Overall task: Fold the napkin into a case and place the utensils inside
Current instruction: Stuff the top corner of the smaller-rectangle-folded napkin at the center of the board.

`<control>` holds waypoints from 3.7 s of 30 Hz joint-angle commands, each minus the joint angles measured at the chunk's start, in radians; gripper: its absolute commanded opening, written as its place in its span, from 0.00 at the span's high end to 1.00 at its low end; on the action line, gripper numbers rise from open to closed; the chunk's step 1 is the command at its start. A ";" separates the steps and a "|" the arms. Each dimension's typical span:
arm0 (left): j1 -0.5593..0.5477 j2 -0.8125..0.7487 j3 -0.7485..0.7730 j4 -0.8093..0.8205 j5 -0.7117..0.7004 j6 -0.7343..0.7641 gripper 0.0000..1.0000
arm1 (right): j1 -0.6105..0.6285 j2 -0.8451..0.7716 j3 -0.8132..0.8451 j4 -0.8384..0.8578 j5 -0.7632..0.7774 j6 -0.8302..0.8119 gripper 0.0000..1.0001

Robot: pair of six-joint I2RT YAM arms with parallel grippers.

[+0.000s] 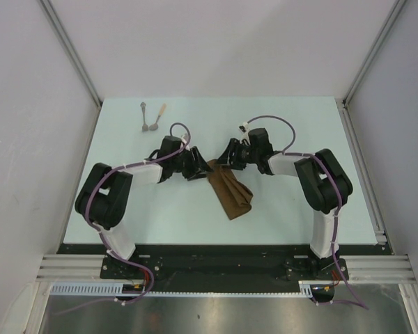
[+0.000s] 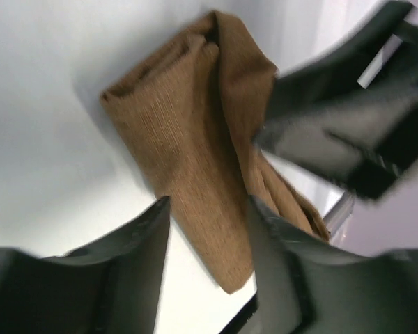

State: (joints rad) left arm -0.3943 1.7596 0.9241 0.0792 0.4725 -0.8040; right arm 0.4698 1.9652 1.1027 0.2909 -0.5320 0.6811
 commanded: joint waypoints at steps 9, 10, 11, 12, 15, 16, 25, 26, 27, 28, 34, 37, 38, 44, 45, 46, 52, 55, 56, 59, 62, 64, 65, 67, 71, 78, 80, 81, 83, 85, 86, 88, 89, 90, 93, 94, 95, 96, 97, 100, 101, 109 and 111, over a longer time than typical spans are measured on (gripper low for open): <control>-0.080 -0.075 -0.127 0.295 0.058 -0.077 0.28 | -0.010 0.035 -0.009 0.060 -0.040 0.271 0.52; -0.098 -0.069 -0.108 0.280 0.051 -0.077 0.29 | -0.007 0.034 -0.017 0.070 -0.037 0.288 0.52; -0.107 -0.058 -0.103 0.283 0.045 -0.081 0.29 | 0.000 0.032 -0.020 0.074 -0.030 0.319 0.53; -0.113 -0.057 -0.102 0.283 0.022 -0.086 0.29 | 0.001 0.032 -0.021 0.077 -0.026 0.327 0.53; -0.126 -0.038 -0.076 0.237 -0.029 -0.080 0.30 | 0.013 0.020 -0.029 0.070 0.000 0.345 0.54; -0.130 -0.029 -0.041 0.175 -0.044 -0.072 0.31 | 0.016 0.015 -0.029 0.065 0.009 0.348 0.54; -0.149 0.032 0.028 0.067 -0.124 -0.054 0.42 | 0.029 -0.011 -0.075 0.111 0.059 0.425 0.55; -0.152 0.032 0.030 0.056 -0.133 -0.050 0.44 | 0.029 -0.014 -0.078 0.111 0.060 0.426 0.55; -0.152 0.032 0.033 0.041 -0.147 -0.043 0.46 | 0.029 -0.015 -0.078 0.111 0.060 0.428 0.55; -0.155 0.032 0.033 0.030 -0.150 -0.038 0.46 | 0.027 -0.015 -0.081 0.116 0.056 0.436 0.55; -0.178 0.014 0.036 -0.009 -0.212 0.003 0.36 | 0.024 -0.009 -0.090 0.142 0.056 0.451 0.56; -0.183 0.032 0.065 -0.030 -0.227 0.005 0.35 | 0.024 -0.009 -0.092 0.148 0.053 0.456 0.55; -0.184 0.055 0.076 -0.042 -0.229 0.003 0.38 | 0.027 -0.011 -0.089 0.148 0.053 0.454 0.55; -0.184 0.084 0.088 -0.065 -0.250 -0.009 0.59 | 0.017 -0.029 -0.083 0.152 0.026 0.430 0.55; -0.184 0.086 0.079 -0.062 -0.249 -0.009 0.62 | 0.012 -0.037 -0.080 0.142 0.026 0.401 0.55; -0.184 0.086 0.076 -0.062 -0.247 -0.006 0.63 | 0.009 -0.045 -0.075 0.130 0.024 0.384 0.55; -0.183 0.093 0.056 -0.061 -0.249 -0.008 0.74 | 0.009 -0.055 0.043 -0.083 0.030 0.177 0.52; -0.183 0.092 0.045 -0.052 -0.242 -0.008 0.76 | 0.023 -0.061 0.095 -0.200 0.075 0.053 0.50; -0.181 0.090 0.042 -0.049 -0.242 -0.008 0.76 | 0.027 -0.060 0.104 -0.241 0.090 0.026 0.49; -0.183 0.087 0.035 -0.045 -0.236 -0.009 0.76 | 0.044 -0.043 0.147 -0.286 0.131 -0.070 0.48; -0.181 0.080 0.035 -0.050 -0.236 -0.009 0.77 | 0.055 -0.019 0.175 -0.320 0.138 -0.104 0.46; -0.179 0.075 0.033 -0.053 -0.238 -0.006 0.77 | 0.061 -0.014 0.175 -0.308 0.138 -0.112 0.46; -0.179 0.071 0.033 -0.053 -0.238 -0.004 0.77 | 0.066 -0.014 0.178 -0.309 0.153 -0.115 0.46; -0.178 0.069 0.035 -0.055 -0.239 -0.003 0.77 | 0.069 -0.011 0.184 -0.323 0.167 -0.120 0.46; -0.176 0.066 0.035 -0.056 -0.238 -0.003 0.77 | 0.069 -0.003 0.187 -0.320 0.184 -0.121 0.48; -0.178 0.063 0.036 -0.055 -0.235 0.003 0.78 | 0.070 0.029 0.204 -0.302 0.178 -0.121 0.59; -0.175 0.064 0.036 -0.055 -0.233 0.003 0.78 | 0.070 0.035 0.207 -0.302 0.175 -0.124 0.65; -0.175 0.064 0.038 -0.055 -0.233 0.006 0.78 | 0.070 0.035 0.206 -0.302 0.176 -0.124 0.68; -0.175 0.060 0.039 -0.053 -0.224 0.009 0.77 | 0.069 0.034 0.204 -0.302 0.181 -0.130 0.78; -0.175 0.046 0.038 -0.050 -0.210 0.020 0.68 | 0.072 0.032 0.200 -0.302 0.188 -0.144 0.85; -0.173 0.019 0.027 -0.041 -0.193 0.026 0.63 | 0.072 0.032 0.201 -0.302 0.181 -0.158 0.88; -0.169 -0.023 0.021 -0.039 -0.175 0.049 0.52 | 0.067 0.035 0.201 -0.302 0.173 -0.173 0.93; -0.166 -0.069 0.024 -0.050 -0.167 0.060 0.50 | 0.066 0.038 0.201 -0.302 0.156 -0.179 0.94; -0.161 -0.090 0.025 -0.062 -0.170 0.081 0.48 | 0.064 0.041 0.201 -0.302 0.152 -0.181 0.96; -0.127 -0.173 0.028 -0.142 -0.230 0.100 0.49 | 0.061 0.035 0.184 -0.253 0.126 -0.160 0.97; -0.108 -0.179 0.030 -0.168 -0.250 0.107 0.53 | 0.059 0.032 0.175 -0.231 0.121 -0.152 0.98; -0.097 -0.177 0.054 -0.192 -0.267 0.117 0.57 | 0.055 0.028 0.165 -0.222 0.106 -0.143 0.98; -0.086 -0.142 0.077 -0.223 -0.294 0.130 0.61 | 0.052 0.027 0.160 -0.211 0.096 -0.124 0.99; -0.066 -0.120 0.100 -0.276 -0.295 0.140 0.64 | 0.049 0.029 0.157 -0.190 0.084 -0.115 0.99; -0.063 -0.005 0.203 -0.343 -0.293 0.198 0.64 | 0.033 0.029 0.132 -0.141 0.046 -0.074 1.00; -0.064 0.015 0.240 -0.348 -0.288 0.204 0.64 | 0.029 0.027 0.123 -0.128 0.032 -0.062 1.00; -0.090 0.107 0.315 -0.374 -0.298 0.243 0.66 | -0.002 0.027 0.066 -0.055 -0.025 0.006 1.00; -0.103 0.115 0.315 -0.369 -0.308 0.247 0.61 | -0.003 0.029 0.063 -0.047 -0.031 0.012 1.00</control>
State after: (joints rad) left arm -0.4732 1.8690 1.1828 -0.2691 0.1848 -0.5980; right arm 0.4713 1.9915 1.1744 0.1619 -0.5186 0.6601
